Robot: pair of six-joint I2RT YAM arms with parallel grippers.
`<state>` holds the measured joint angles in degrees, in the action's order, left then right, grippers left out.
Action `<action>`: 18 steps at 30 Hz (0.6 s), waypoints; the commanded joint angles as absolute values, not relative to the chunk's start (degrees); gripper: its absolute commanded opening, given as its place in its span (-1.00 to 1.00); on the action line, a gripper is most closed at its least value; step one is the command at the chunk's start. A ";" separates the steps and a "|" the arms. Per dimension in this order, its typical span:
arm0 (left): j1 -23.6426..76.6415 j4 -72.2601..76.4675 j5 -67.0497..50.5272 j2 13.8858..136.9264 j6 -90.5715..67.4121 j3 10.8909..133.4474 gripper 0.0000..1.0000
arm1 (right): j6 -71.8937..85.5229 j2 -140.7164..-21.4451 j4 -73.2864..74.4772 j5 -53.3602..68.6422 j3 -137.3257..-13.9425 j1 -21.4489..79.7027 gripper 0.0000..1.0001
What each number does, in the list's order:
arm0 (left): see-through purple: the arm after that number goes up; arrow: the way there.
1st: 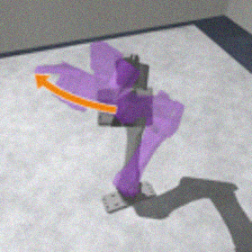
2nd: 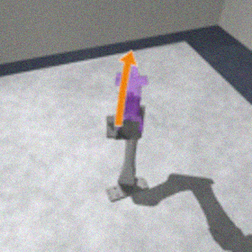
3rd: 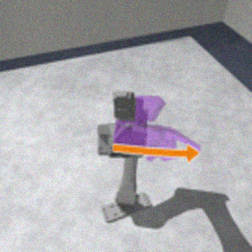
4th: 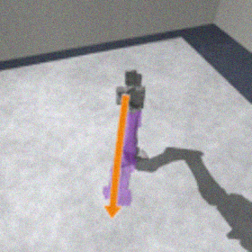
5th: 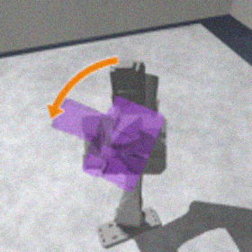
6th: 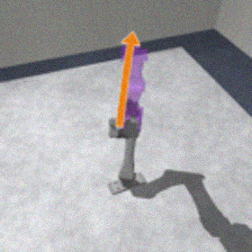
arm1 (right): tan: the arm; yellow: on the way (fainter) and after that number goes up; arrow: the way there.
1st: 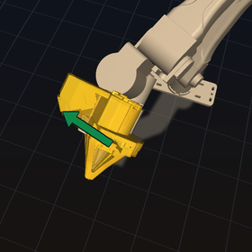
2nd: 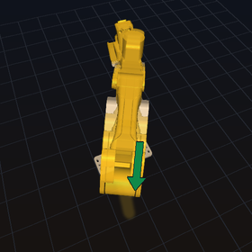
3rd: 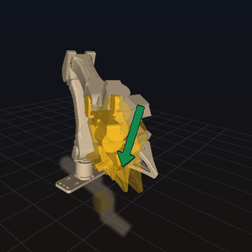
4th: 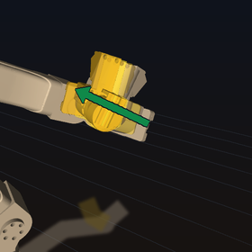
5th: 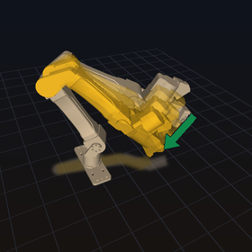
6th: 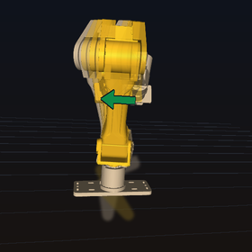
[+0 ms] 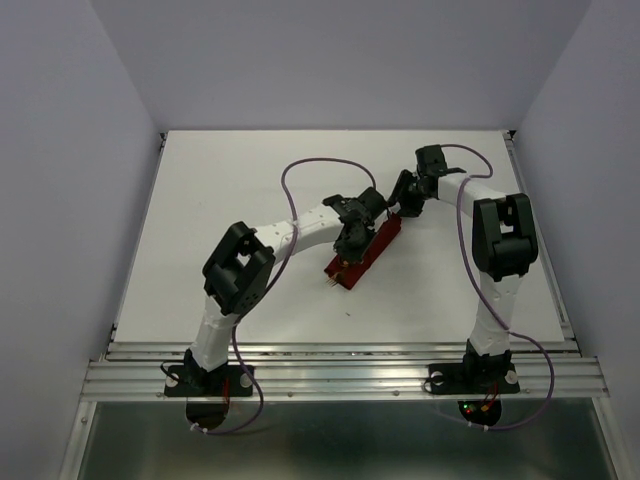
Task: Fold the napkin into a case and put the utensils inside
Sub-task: Stuff the fork into the folded napkin.
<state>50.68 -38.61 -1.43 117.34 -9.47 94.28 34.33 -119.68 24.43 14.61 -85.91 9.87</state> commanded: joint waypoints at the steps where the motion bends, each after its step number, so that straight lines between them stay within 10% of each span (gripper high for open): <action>1: 51.15 -39.02 -2.37 118.47 -9.14 98.26 -1.00 | 34.10 -118.74 23.29 14.77 -84.55 10.81 0.06; 18: 51.06 -38.32 -2.55 124.71 -10.90 105.99 -1.00 | 33.93 -117.42 23.12 15.03 -83.50 10.81 0.07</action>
<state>50.68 -38.37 -2.28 124.73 -10.28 102.56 34.33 -119.50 22.92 15.31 -85.19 9.89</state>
